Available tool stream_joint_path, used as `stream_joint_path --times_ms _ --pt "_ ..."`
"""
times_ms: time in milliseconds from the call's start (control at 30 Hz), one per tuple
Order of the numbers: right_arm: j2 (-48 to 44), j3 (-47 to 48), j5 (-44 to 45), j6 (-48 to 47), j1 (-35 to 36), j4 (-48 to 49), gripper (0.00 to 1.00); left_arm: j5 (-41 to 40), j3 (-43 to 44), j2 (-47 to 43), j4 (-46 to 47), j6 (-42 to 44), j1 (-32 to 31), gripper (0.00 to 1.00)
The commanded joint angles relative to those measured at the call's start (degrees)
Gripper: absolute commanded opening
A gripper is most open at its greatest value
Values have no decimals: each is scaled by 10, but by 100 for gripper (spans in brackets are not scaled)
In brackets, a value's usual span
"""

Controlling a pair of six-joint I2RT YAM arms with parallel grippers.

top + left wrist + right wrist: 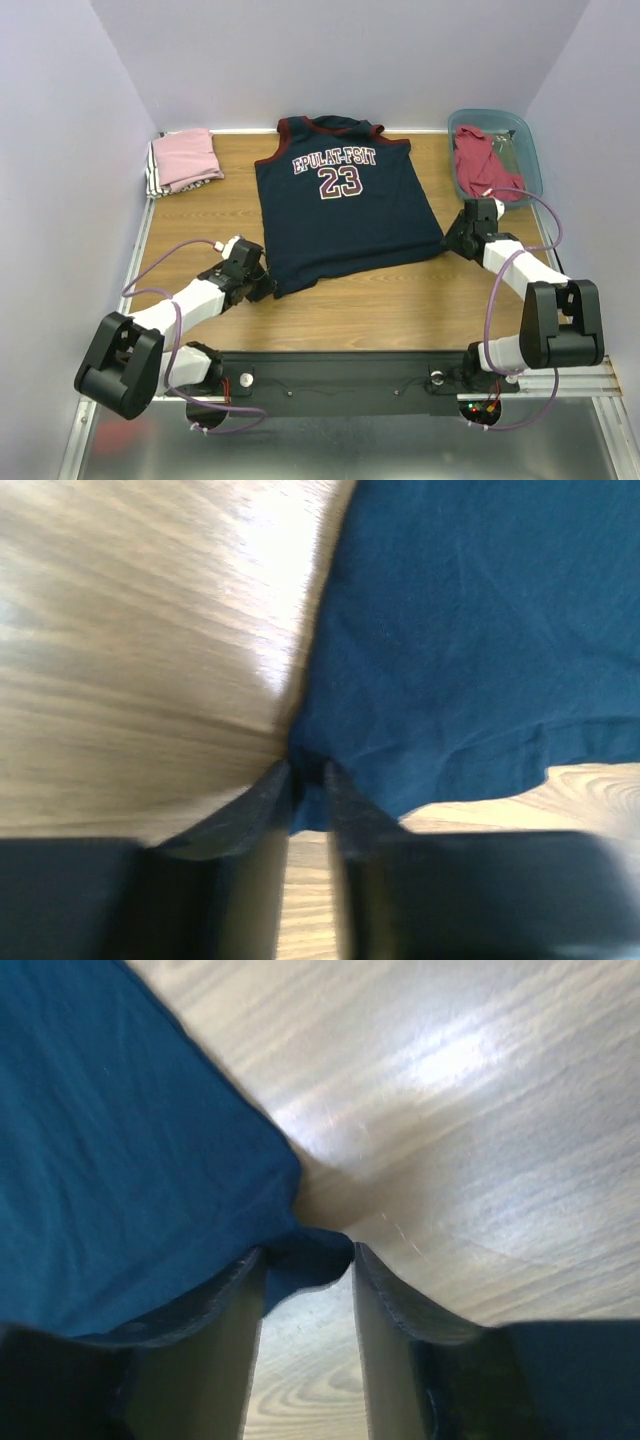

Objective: Fold and stack the tank tops
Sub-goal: Flatten the tank top out

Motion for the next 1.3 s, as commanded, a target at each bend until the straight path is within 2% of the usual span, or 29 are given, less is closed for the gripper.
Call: stream_joint_path --times_ms 0,67,167,367,500,600,667,800,1067,1267 --pt "4 39 28 -7 0 28 41 4 25 15 9 36 -5 14" --pt "3 49 32 -15 -1 24 32 6 37 18 9 50 -5 9" --pt "2 65 44 -24 -1 5 26 6 62 15 -3 65 -5 0" --pt "-17 115 79 -39 -1 -72 19 3 121 -17 -60 94 -5 0" --pt "-36 146 89 -52 -1 -127 18 6 141 -44 -81 101 -5 0" --pt "-36 150 69 -66 -1 -146 23 24 144 -47 -90 104 -5 0" --pt "-35 128 53 -65 -1 -146 34 31 146 -48 -90 105 -5 0" --pt "-32 77 20 -45 -1 -96 43 25 163 -48 -93 112 0 0" --pt "-39 6 1 -31 -1 -13 50 61 216 -6 -76 133 72 0" --pt "-27 -29 -23 -26 0 65 50 85 239 26 -64 142 91 0"
